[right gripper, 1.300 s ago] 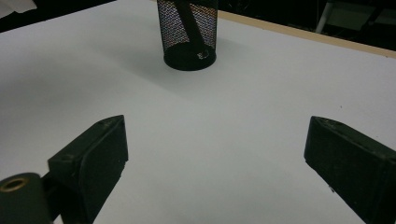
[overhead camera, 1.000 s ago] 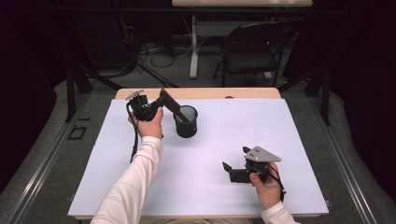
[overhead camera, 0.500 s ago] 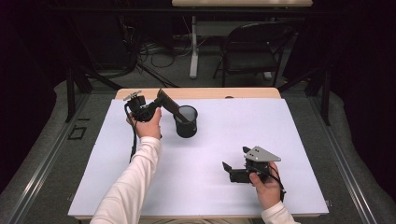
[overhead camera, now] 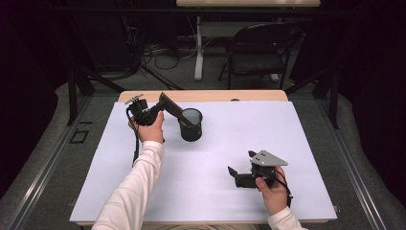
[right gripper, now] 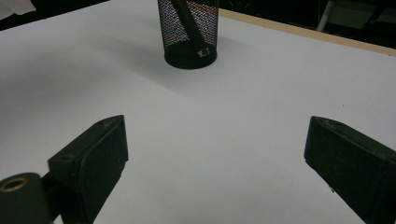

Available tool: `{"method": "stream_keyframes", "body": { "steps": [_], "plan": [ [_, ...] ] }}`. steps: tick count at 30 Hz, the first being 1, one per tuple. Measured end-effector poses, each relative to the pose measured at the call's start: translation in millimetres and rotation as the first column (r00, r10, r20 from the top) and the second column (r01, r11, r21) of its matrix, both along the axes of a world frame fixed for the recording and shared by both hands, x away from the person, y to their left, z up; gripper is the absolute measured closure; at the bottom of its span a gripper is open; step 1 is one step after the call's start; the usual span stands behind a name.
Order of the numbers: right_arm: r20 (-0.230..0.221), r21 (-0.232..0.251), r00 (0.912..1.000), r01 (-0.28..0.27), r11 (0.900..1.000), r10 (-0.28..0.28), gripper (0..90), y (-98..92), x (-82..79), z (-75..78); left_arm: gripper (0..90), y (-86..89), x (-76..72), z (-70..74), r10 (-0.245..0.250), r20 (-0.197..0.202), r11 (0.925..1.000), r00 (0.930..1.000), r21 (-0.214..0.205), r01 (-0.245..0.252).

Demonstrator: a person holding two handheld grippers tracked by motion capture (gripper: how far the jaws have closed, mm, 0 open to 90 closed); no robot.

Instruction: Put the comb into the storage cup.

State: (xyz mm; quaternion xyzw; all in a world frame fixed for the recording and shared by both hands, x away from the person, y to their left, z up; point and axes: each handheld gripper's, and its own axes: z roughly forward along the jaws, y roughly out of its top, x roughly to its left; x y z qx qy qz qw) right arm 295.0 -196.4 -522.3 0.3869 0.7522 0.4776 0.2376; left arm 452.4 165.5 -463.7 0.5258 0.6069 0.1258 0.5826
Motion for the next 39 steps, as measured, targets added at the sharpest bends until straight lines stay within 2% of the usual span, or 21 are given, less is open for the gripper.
{"method": "stream_keyframes", "body": {
  "steps": [10, 21, 35, 39],
  "plan": [
    [-0.001, -0.001, 1.0000, -0.002, 1.0000, 0.002, 6.0, 0.1, 0.1, -0.2, 81.2, 1.0, 0.4, -0.3, 0.003, -0.001, 1.0000, 1.0000, 0.005, -0.003],
    [-0.001, -0.002, 1.0000, -0.001, 1.0000, 0.001, 6.0, 0.0, 0.3, -0.3, 75.3, 2.2, 0.4, 0.4, 0.010, 0.006, 0.9999, 0.9999, 0.005, -0.010],
    [-0.003, -0.003, 1.0000, -0.003, 1.0000, 0.003, 6.0, 0.7, 0.3, -1.1, 59.5, 4.2, -1.2, 3.3, 0.012, 0.030, 0.9999, 0.9995, -0.006, -0.012],
    [-0.005, 0.000, 1.0000, 0.000, 1.0000, 0.000, 6.1, 0.5, 0.4, -1.4, 54.7, 4.7, -1.8, 4.1, 0.020, 0.039, 0.9998, 0.9991, 0.006, -0.020]
  ]
}}
